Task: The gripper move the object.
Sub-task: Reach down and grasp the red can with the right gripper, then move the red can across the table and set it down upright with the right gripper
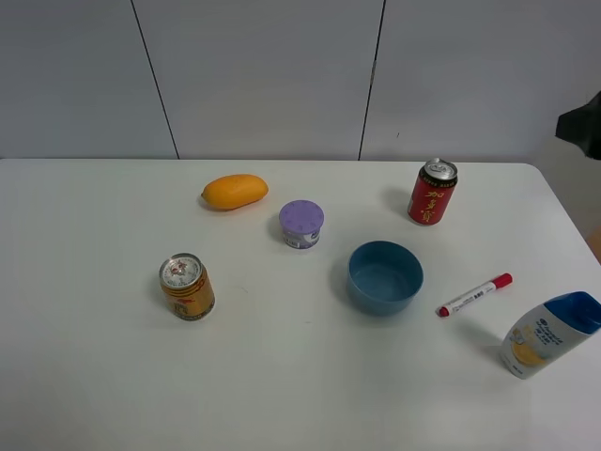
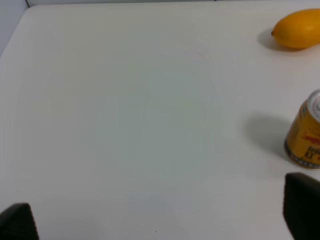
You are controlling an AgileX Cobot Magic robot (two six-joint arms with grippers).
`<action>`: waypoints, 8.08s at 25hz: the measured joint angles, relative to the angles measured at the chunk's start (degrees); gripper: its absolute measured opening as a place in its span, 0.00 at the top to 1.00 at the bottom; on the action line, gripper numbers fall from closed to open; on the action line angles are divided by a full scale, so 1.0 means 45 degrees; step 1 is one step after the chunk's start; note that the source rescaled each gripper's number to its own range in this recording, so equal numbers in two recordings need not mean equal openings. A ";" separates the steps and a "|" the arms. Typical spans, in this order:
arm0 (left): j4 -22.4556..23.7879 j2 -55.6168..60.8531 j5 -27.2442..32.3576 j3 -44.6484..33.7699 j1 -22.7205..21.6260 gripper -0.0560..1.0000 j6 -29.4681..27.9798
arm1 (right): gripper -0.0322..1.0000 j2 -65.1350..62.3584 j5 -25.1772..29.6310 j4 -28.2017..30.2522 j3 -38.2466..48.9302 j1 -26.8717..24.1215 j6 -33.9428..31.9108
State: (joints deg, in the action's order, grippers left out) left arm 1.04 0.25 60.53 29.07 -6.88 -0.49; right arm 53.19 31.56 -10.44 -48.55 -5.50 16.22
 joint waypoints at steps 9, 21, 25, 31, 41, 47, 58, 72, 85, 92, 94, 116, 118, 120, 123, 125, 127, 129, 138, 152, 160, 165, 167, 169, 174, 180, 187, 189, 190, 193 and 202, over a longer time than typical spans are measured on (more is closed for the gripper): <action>0.0000 0.0000 0.0000 0.0000 0.0000 0.00 0.0000 | 0.24 0.3227 -0.0934 -0.1839 0.0000 0.0000 0.1970; 0.0000 0.0000 0.0000 0.0000 0.0000 0.00 0.0000 | 0.24 0.4979 -0.2083 -0.0216 0.0000 0.0423 0.1084; 0.0000 0.0000 0.0000 0.0000 0.0000 0.00 0.0000 | 0.24 0.5537 -0.2868 0.0635 0.0000 0.0701 0.0148; 0.0000 0.0000 0.0000 0.0000 0.0000 0.00 0.0000 | 0.24 0.6007 -0.4854 0.0855 0.0848 0.1042 -0.0164; 0.0000 0.0000 0.0000 0.0000 0.0000 0.00 0.0000 | 0.24 0.6450 -1.1384 0.1296 0.3743 0.1055 -0.0509; 0.0000 0.0000 0.0000 0.0000 0.0000 0.00 0.0000 | 0.24 0.8739 -1.3503 0.2319 0.3786 0.1110 -0.0813; 0.0000 0.0000 0.0000 0.0000 0.0000 0.00 0.0000 | 0.24 1.1354 -1.7642 0.4007 0.3786 0.1631 -0.1910; 0.0000 0.0000 0.0000 0.0000 0.0000 0.00 0.0000 | 0.27 1.2968 -1.9672 0.3379 0.3764 0.1631 -0.0945; 0.0000 0.0000 0.0000 0.0000 0.0000 0.00 0.0000 | 0.27 1.3264 -1.9659 0.3226 0.3214 0.1631 -0.0932; 0.0000 0.0000 0.0000 0.0000 0.0000 0.00 0.0000 | 0.27 1.4103 -1.8861 0.3738 0.1556 0.1631 -0.1361; 0.0000 0.0000 0.0000 0.0000 0.0000 0.00 0.0000 | 0.27 1.4421 -1.8846 0.3742 0.1175 0.1631 -0.1408; 0.0000 0.0000 -0.0050 0.0000 0.0000 0.00 0.0000 | 0.97 1.5039 -1.8086 0.3948 0.0394 0.1688 -0.2221; 0.0000 0.0000 -0.0050 0.0000 0.0000 0.00 0.0000 | 0.97 1.4655 -1.7371 0.4068 0.0407 0.1688 -0.2208; 0.0000 0.0000 -0.0050 0.0000 0.0000 0.00 0.0000 | 0.97 1.4156 -1.6589 0.4241 0.0451 0.1688 -0.2178; 0.0000 0.0000 -0.0050 0.0000 0.0000 0.00 0.0000 | 0.97 1.2893 -1.5104 0.4326 0.0471 0.1743 -0.2228; 0.0000 0.0000 -0.0064 0.0000 0.0000 0.00 0.0000 | 0.97 1.2020 -1.4080 0.4337 0.0474 0.1932 -0.2419; 0.0000 0.0000 -0.0064 0.0000 0.0000 0.00 0.0000 | 0.97 1.1275 -1.3191 0.4605 0.0474 0.2205 -0.2620; 0.0000 0.0000 -0.0064 0.0000 0.0000 0.00 0.0000 | 0.97 1.0627 -1.2520 0.4923 0.0474 0.2659 -0.2837; 0.0000 0.0000 -0.0064 0.0000 0.0000 0.00 0.0000 | 0.97 0.9262 -1.1518 0.5915 0.0005 0.5997 -0.3932; 0.0000 0.0000 -0.0064 0.0000 0.0000 0.00 0.0000 | 0.97 1.0893 -1.2346 0.6130 -0.0655 1.0074 -0.4828; 0.0000 0.0000 -0.0064 0.0000 0.0000 0.00 0.0000 | 0.97 1.2844 -1.4387 0.7579 -0.0664 1.0089 -0.4838; 0.0000 0.0000 -0.0064 0.0000 0.0000 0.00 0.0000 | 0.97 1.3694 -1.4916 0.8852 -0.0664 1.0089 -0.4838; 0.0000 0.0000 -0.0064 0.0000 0.0000 0.00 0.0011 | 0.97 1.3935 -1.4925 0.8841 -0.0664 1.0089 -0.4838; 0.0000 0.0000 -0.0064 0.0000 0.0000 0.00 0.0011 | 0.97 1.4132 -1.4956 0.8829 -0.0668 1.0089 -0.4838; 0.0000 0.0000 -0.0064 0.0000 0.0000 0.00 0.0011 | 0.97 1.4597 -1.5309 0.8738 -0.0679 1.0089 -0.4838; -0.0008 0.0000 -0.0064 0.0000 0.0000 0.00 0.0011 | 0.97 1.4916 -1.5932 0.8604 -0.0693 1.0075 -0.4701; -0.0008 0.0000 -0.0064 0.0000 0.0000 0.00 0.0011 | 0.97 1.4916 -1.5932 0.8589 -0.0693 1.0075 -0.4555; -0.0008 0.0000 -0.0064 0.0000 0.0000 0.00 0.0011 | 0.97 1.4916 -1.5932 0.8579 -0.0693 1.0075 -0.4528; -0.0008 0.0000 -0.0064 0.0000 0.0000 0.00 0.0011 | 0.97 1.4904 -1.5932 0.8564 -0.0693 1.0075 -0.4502; -0.0008 0.0000 -0.0064 0.0000 0.0000 0.00 0.0011 | 0.80 1.4845 -1.5972 0.8552 -0.0693 1.0075 -0.4502; -0.0008 0.0000 -0.0064 0.0000 0.0000 0.00 0.0011 | 0.02 1.4487 -1.6303 0.9002 -0.0693 1.0075 -0.4689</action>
State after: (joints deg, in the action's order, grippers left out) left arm 1.01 0.25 60.24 29.07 -6.88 -0.44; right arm 118.38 -41.80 30.07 -51.67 39.84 -4.88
